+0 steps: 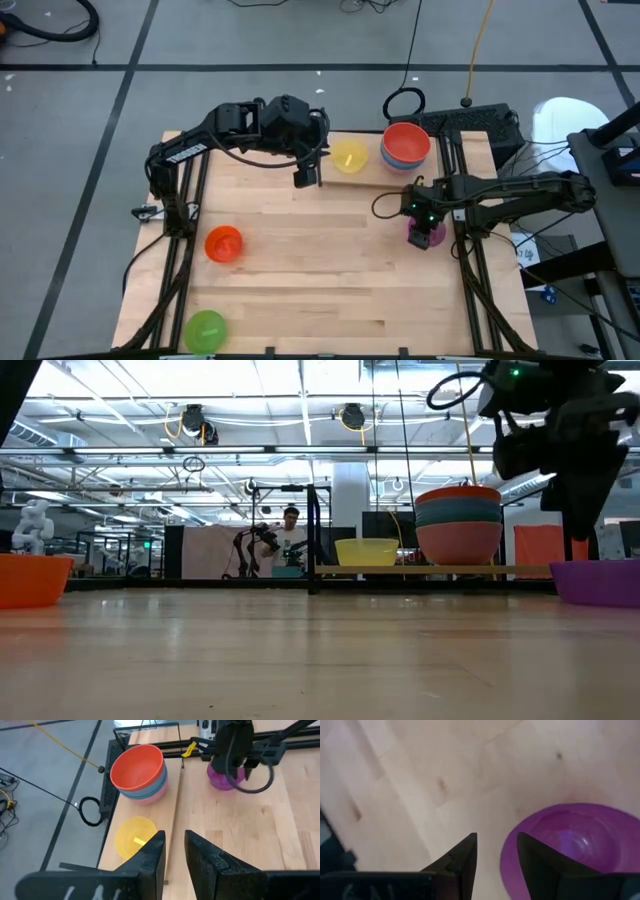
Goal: Place and stack bowls onto a shelf
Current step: Stack the transparent purple bowl on top of the transparent yellow bowl
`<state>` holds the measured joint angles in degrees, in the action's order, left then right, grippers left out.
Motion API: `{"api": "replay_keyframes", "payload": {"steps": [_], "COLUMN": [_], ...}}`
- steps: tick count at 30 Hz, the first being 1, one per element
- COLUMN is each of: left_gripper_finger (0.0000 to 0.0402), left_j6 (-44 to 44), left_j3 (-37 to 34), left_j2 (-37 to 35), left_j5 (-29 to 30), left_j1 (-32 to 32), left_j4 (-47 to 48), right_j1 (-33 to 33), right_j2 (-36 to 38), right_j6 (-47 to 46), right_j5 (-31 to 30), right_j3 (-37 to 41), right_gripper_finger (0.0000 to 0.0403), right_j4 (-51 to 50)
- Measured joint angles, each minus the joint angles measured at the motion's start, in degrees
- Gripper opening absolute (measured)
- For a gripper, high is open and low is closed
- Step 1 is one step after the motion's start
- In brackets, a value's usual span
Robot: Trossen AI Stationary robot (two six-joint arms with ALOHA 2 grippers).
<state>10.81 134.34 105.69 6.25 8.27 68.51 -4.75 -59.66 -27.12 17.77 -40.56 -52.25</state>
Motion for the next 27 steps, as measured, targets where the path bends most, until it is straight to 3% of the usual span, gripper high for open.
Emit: {"api": "replay_keyframes", "payload": {"steps": [7, 16, 27], "left_gripper_finger": [0.0078, 0.0078, 0.0078], "left_j6": [-0.42, -0.47, -0.42], "left_j3": [-0.02, -0.02, -0.02], "left_j2": [0.0, 0.0, 0.0], "left_j5": [-0.01, -0.01, -0.01], "left_j1": [0.0, 0.0, 0.0], "left_j4": [1.1, 2.03, 2.05], "right_j1": [0.06, 0.06, 0.04], "right_j2": [-2.4, -4.74, -5.9], "right_j6": [-4.68, -6.75, -7.74], "right_j5": [-4.49, -4.26, -4.12], "right_j3": [0.0, 0.21, 7.5], "right_gripper_finger": [0.013, 0.013, 0.0129], "right_j4": [-0.61, -0.76, 5.37]}}
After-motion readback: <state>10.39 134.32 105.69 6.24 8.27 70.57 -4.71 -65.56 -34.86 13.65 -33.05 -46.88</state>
